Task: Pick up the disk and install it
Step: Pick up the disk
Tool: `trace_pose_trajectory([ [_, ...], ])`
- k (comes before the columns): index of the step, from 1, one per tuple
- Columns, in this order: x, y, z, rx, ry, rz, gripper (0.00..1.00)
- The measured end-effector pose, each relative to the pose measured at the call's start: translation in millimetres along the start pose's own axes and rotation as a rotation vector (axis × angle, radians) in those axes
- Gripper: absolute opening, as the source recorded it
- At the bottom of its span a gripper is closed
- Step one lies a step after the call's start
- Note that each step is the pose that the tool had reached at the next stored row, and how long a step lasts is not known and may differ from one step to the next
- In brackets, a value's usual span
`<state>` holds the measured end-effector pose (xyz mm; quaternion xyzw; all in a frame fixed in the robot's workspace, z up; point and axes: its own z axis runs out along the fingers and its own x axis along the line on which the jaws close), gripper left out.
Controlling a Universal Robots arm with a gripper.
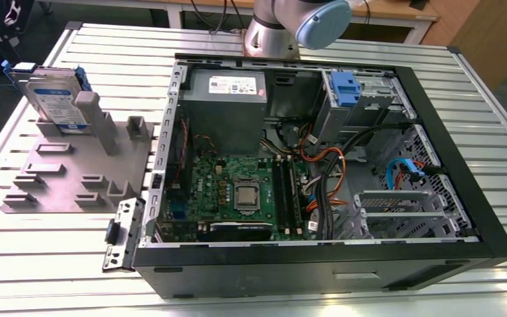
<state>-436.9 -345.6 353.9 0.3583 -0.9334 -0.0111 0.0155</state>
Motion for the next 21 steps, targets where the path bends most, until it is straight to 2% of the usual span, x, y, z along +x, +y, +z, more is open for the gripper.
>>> trace_pose_trajectory([
  [9,0.0,0.0,0.7,0.0000,-0.0035,-0.089,0.11],
  [21,0.0,0.0,0.8,0.0001,-0.0033,-0.099,0.11],
])
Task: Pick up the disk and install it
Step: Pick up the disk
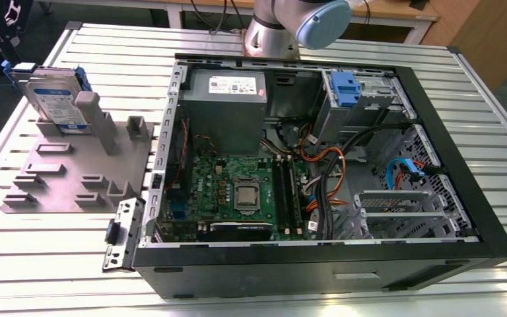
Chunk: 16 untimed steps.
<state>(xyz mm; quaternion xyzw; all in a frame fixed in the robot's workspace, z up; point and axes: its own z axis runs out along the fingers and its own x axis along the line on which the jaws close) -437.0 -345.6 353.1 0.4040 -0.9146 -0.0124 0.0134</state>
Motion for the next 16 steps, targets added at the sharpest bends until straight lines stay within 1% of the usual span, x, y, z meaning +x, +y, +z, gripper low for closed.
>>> trace_pose_trajectory([
  [5,0.0,0.0,0.0,0.0001,0.0001,-0.004,0.11],
  [6,0.0,0.0,0.1,0.0003,0.0004,-0.015,0.11],
  [9,0.0,0.0,0.0,0.0009,0.0021,-0.064,0.11],
  [13,0.0,0.0,0.4,0.0015,0.0035,-0.102,0.11],
  [16,0.0,0.0,0.6,0.0020,0.0048,-0.142,0.11],
])
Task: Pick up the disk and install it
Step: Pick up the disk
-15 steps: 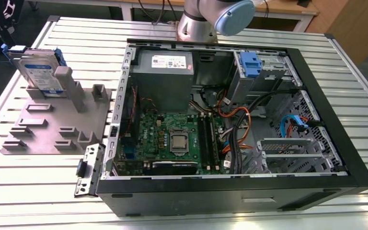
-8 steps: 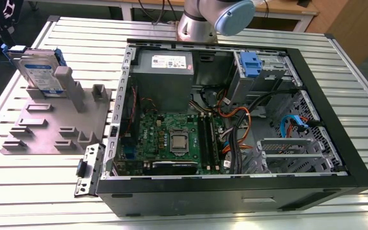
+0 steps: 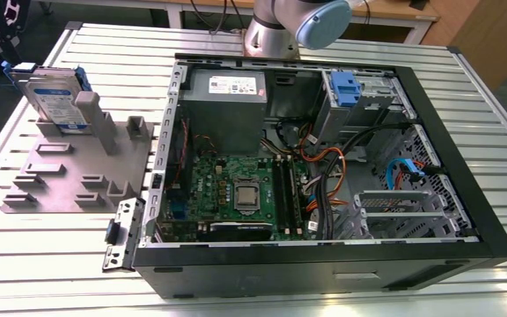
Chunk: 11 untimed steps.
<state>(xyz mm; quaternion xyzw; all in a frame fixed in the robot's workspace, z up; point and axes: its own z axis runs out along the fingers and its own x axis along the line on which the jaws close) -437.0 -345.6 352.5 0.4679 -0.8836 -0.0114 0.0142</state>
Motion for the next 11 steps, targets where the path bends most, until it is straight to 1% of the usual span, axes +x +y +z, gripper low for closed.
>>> trace_pose_trajectory([
  [6,0.0,0.0,0.5,0.0016,0.0035,-0.108,0.11],
  [7,0.0,0.0,0.6,0.0018,0.0039,-0.122,0.11],
  [11,0.0,0.1,0.6,0.0021,0.0048,-0.145,0.11],
])
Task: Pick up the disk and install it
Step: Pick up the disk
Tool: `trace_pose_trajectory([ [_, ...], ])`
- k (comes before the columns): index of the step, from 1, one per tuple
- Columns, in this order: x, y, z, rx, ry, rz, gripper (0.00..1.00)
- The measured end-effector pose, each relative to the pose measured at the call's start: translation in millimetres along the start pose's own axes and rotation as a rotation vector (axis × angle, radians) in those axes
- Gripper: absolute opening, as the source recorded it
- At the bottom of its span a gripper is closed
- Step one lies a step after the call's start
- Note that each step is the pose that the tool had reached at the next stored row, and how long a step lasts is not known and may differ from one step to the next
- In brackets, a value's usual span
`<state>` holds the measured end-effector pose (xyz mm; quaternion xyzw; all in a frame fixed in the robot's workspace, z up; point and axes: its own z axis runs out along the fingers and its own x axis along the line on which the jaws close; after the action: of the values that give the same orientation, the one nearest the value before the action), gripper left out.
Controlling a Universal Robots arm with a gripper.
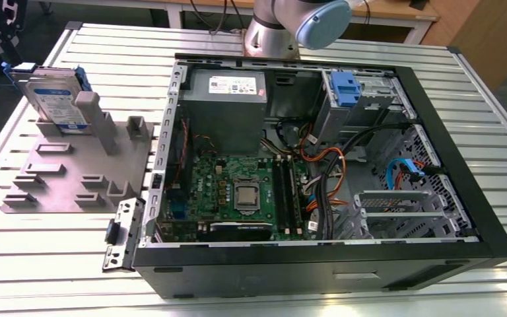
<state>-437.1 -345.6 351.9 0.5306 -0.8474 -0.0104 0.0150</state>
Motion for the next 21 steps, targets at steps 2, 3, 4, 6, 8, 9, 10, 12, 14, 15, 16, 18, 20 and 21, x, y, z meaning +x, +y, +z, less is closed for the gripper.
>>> trace_pose_trajectory([
  [2,0.0,0.0,0.0,0.0000,0.0001,-0.001,0.11],
  [3,0.0,0.0,0.0,0.0000,0.0001,-0.001,0.11],
  [4,0.0,0.0,0.0,0.0000,0.0000,-0.001,0.11],
  [6,0.0,0.0,0.0,0.0000,0.0000,-0.001,0.11],
  [8,0.0,0.0,0.0,0.0001,0.0000,-0.002,0.11],
  [9,0.0,0.0,0.0,0.0001,0.0002,-0.006,0.11],
  [10,0.0,0.0,0.0,0.0003,0.0004,-0.014,0.11],
  [12,0.0,0.0,0.1,0.0007,0.0013,-0.038,0.11],
  [14,0.0,0.0,0.1,0.0011,0.0023,-0.071,0.11],
  [15,0.0,0.0,0.1,0.0013,0.0029,-0.088,0.11],
  [16,0.0,0.0,0.1,0.0016,0.0035,-0.106,0.11],
  [18,0.0,0.0,0.1,0.0021,0.0047,-0.141,0.11],
  [20,0.0,0.0,0.1,0.0025,0.0059,-0.176,0.11],
  [21,0.0,0.0,0.2,0.0027,0.0062,-0.187,0.11],
])
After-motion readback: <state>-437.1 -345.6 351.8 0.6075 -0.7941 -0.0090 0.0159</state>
